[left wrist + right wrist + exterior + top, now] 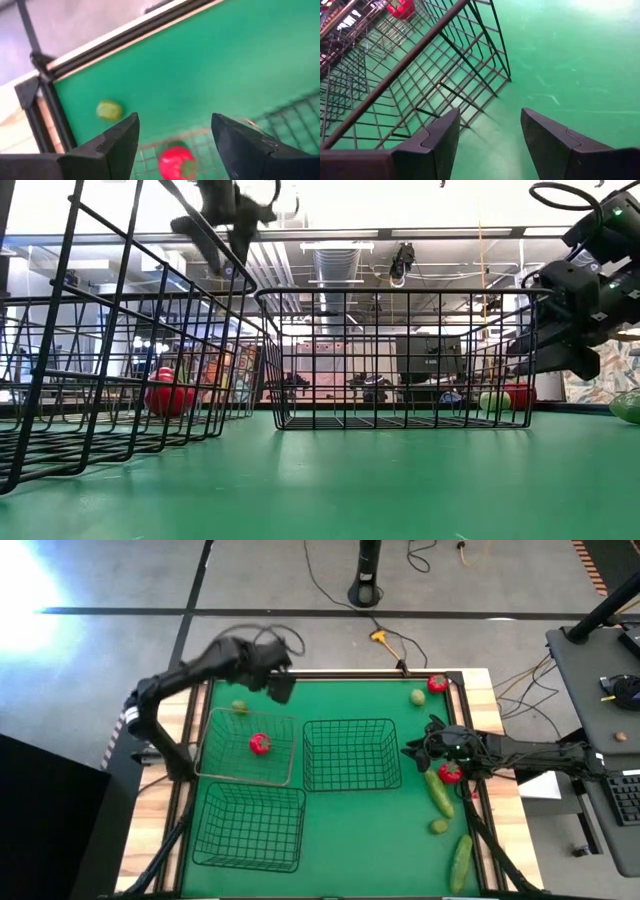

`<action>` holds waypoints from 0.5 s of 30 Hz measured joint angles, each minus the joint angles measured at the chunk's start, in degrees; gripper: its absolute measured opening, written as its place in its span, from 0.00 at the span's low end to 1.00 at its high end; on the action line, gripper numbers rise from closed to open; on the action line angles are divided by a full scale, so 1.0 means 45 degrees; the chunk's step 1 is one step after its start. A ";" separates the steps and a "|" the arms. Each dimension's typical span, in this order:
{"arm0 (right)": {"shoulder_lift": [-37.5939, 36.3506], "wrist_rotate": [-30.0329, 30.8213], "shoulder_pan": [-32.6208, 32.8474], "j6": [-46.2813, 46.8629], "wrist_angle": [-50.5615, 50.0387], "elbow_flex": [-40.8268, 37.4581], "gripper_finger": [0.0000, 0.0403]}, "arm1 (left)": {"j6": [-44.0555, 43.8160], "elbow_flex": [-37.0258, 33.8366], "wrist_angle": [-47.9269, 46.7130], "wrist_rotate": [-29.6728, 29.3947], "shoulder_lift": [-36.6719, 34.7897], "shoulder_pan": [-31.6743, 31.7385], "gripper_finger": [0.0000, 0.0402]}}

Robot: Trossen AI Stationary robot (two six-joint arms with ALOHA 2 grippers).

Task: Sort produce into baskets
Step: Put the top left lime into the bottom black wire basket

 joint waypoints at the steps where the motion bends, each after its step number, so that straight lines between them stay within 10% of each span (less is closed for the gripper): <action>1: 0.0043 0.0052 0.0000 -0.0091 0.0046 -0.0013 0.50 | 0.0286 -0.0249 0.0114 0.0330 0.0068 0.0570 0.58; 15: 0.1338 0.0845 0.0000 -0.1212 0.1715 -0.0088 0.50 | 0.0577 -0.4770 0.2224 0.1520 0.0117 0.5193 0.65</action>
